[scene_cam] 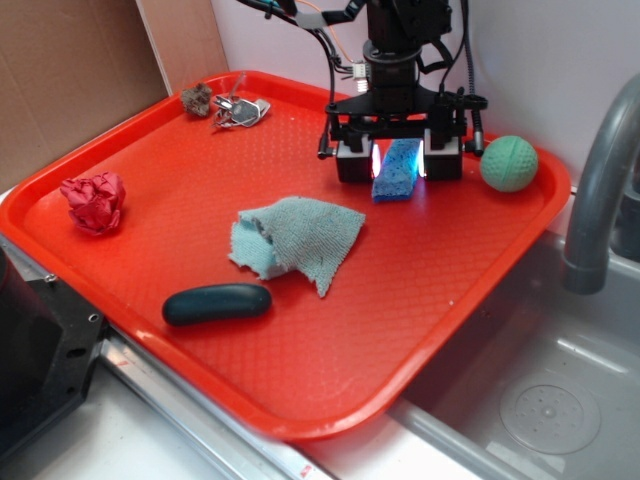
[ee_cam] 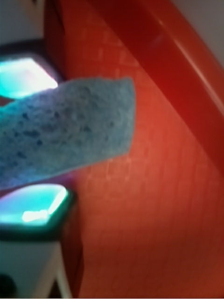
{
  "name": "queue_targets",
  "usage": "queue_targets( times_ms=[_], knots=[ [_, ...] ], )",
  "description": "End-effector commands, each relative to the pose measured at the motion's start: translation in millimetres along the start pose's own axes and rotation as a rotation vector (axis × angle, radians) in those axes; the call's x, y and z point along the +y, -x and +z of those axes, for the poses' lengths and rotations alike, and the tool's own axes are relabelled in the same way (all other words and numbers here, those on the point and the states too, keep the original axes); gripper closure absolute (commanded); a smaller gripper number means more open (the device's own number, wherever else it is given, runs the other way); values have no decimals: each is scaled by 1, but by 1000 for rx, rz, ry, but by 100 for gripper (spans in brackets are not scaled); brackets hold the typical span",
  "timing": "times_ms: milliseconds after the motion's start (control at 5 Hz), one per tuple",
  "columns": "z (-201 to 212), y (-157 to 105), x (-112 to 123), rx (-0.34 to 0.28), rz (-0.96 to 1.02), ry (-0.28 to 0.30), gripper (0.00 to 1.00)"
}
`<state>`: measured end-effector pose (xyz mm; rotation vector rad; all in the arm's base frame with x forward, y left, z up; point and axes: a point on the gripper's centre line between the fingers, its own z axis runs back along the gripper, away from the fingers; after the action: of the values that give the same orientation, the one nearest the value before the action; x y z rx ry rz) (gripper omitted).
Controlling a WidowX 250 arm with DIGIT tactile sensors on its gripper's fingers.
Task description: Grab the blue sponge.
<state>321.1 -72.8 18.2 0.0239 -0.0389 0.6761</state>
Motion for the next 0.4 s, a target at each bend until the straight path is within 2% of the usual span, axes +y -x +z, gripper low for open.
queue_targets(
  times_ms=[0,200],
  knots=[
    [70,-13,25,-30,-260,118,100],
    [117,-16,55,91,-368,176,100]
  ],
)
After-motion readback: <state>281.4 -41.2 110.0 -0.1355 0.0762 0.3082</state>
